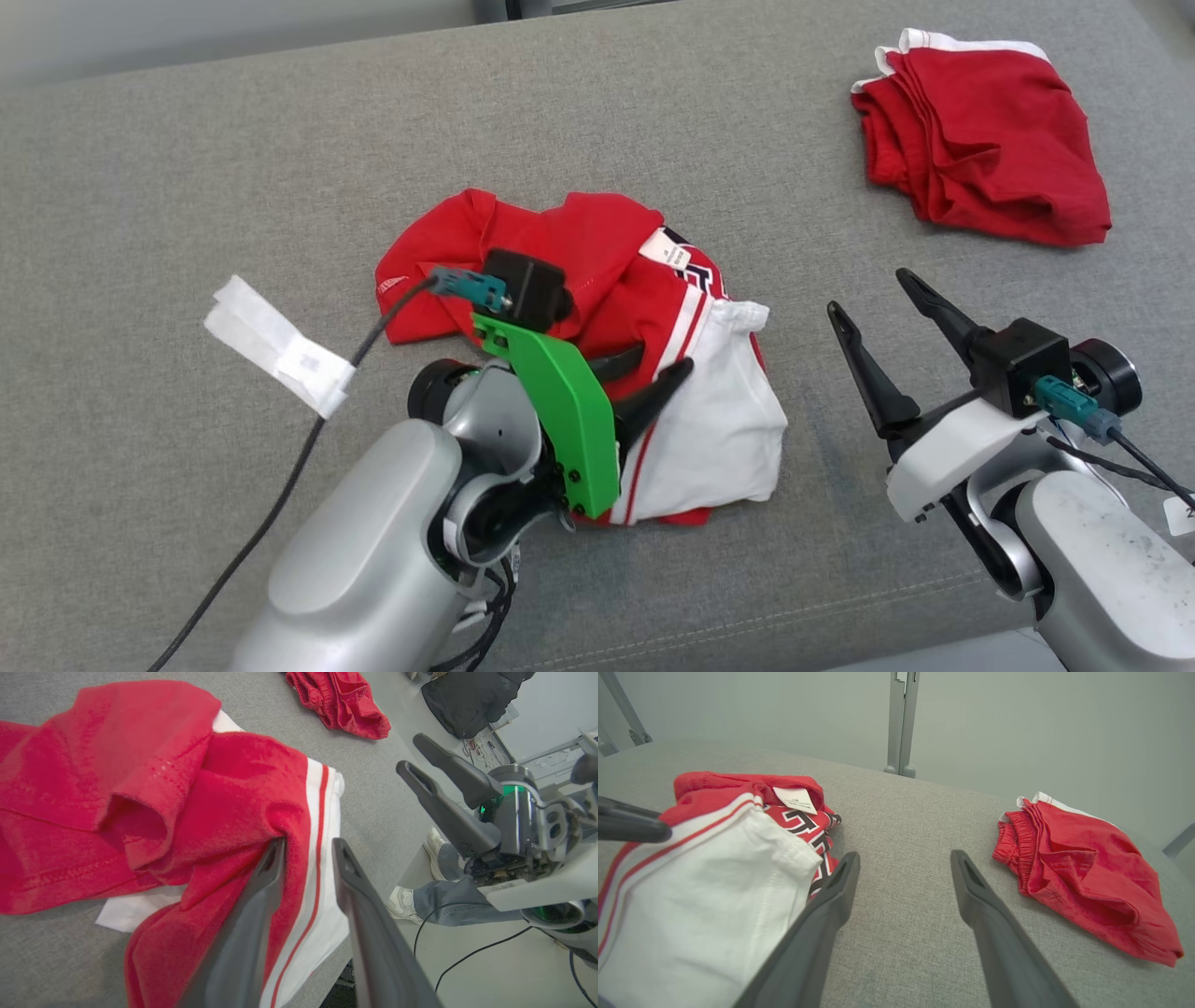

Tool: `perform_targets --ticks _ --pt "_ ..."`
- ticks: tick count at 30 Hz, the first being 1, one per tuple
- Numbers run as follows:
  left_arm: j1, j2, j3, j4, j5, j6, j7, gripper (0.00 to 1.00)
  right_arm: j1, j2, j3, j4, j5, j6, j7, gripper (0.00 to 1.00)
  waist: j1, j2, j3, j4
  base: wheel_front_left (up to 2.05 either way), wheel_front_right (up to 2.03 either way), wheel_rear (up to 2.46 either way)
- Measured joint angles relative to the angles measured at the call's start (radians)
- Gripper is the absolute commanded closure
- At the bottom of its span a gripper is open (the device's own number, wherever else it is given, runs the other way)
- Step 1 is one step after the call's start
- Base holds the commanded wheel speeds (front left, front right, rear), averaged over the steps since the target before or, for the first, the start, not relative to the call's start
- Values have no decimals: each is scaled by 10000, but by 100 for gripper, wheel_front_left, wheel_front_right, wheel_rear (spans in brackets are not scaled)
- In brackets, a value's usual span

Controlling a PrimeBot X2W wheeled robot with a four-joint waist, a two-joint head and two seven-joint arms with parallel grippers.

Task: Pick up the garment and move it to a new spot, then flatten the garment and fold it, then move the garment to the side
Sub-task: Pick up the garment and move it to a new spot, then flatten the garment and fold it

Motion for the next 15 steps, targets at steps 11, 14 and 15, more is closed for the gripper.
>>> perform_targets --ticks 11,14,15 --pt "185 102 -372 -261 1758 -174 -1726 0 -105 -506 585 -113 -69 731 543 0 0 0 -312 513 0 0 0" --pt "224 412 -349 -359 2274 -174 -2197 0 -455 -725 819 13 -230 1080 848 0 0 0 -379 760 0 0 0" --pt "285 504 -316 -389 2374 -171 -2370 0 -557 -782 825 79 -224 1170 959 0 0 0 -402 847 0 0 0"
